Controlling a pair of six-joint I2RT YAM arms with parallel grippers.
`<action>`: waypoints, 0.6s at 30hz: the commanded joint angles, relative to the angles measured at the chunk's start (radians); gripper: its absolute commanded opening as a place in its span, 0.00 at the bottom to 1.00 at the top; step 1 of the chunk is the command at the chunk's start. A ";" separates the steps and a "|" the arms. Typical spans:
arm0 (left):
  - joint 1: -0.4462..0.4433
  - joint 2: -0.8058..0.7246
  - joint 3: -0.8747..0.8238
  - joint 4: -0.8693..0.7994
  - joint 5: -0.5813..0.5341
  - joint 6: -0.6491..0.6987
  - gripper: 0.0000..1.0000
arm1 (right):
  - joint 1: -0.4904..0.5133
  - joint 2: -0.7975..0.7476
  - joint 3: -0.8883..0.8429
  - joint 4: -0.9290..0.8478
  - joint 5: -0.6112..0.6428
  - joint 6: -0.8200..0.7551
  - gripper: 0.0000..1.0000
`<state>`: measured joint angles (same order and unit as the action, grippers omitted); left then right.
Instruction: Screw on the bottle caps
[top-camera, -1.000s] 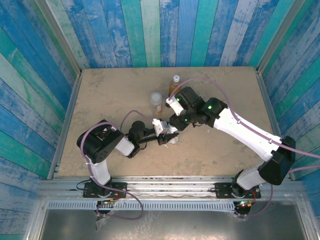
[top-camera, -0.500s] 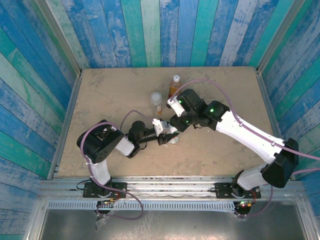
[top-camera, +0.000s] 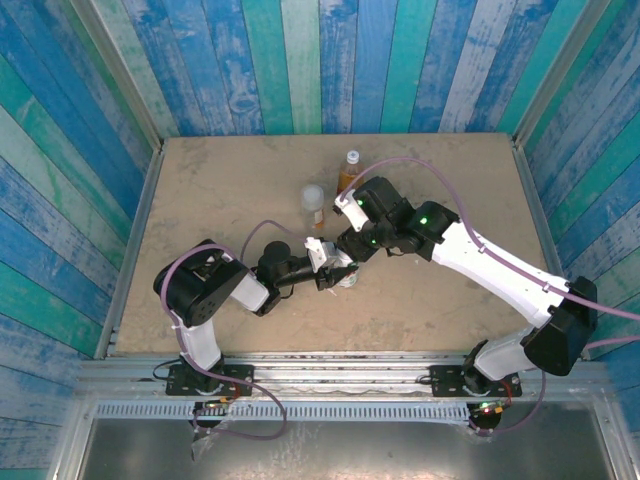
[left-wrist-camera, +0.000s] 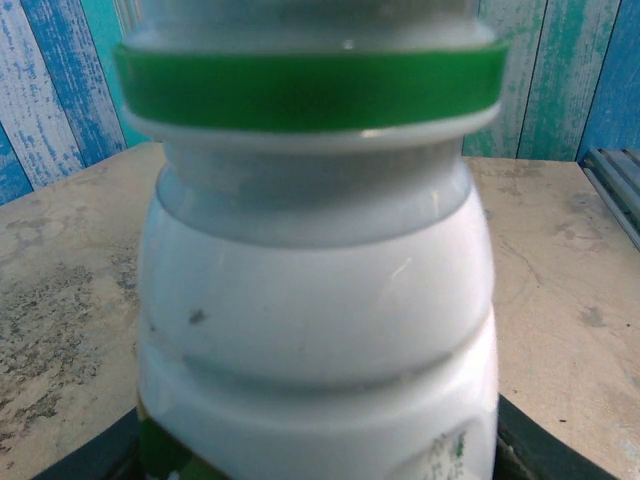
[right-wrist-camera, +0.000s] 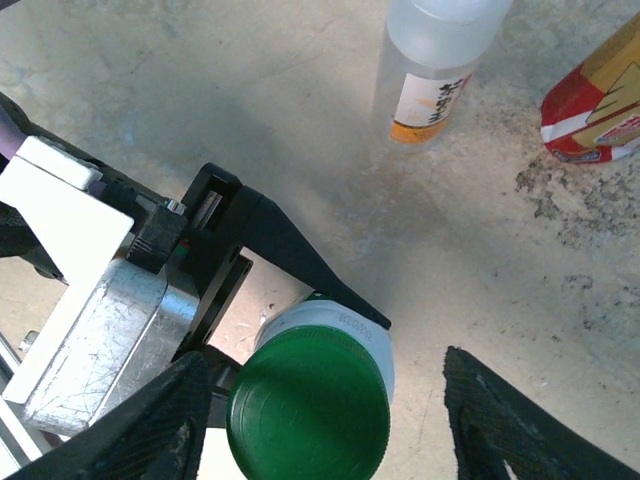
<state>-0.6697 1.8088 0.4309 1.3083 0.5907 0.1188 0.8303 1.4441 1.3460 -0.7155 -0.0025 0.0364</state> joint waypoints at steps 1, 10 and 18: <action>-0.005 -0.024 -0.007 -0.109 0.010 0.022 0.56 | 0.006 -0.025 -0.006 0.007 0.012 0.003 0.67; -0.005 -0.022 -0.007 -0.109 0.013 0.021 0.56 | 0.004 -0.072 -0.026 0.061 0.033 0.021 0.85; -0.006 -0.024 -0.008 -0.113 0.013 0.024 0.56 | -0.012 -0.098 -0.078 0.103 0.062 0.052 0.59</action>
<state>-0.6693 1.8088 0.4313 1.3079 0.5972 0.1204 0.8246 1.3525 1.2915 -0.6289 0.0418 0.0727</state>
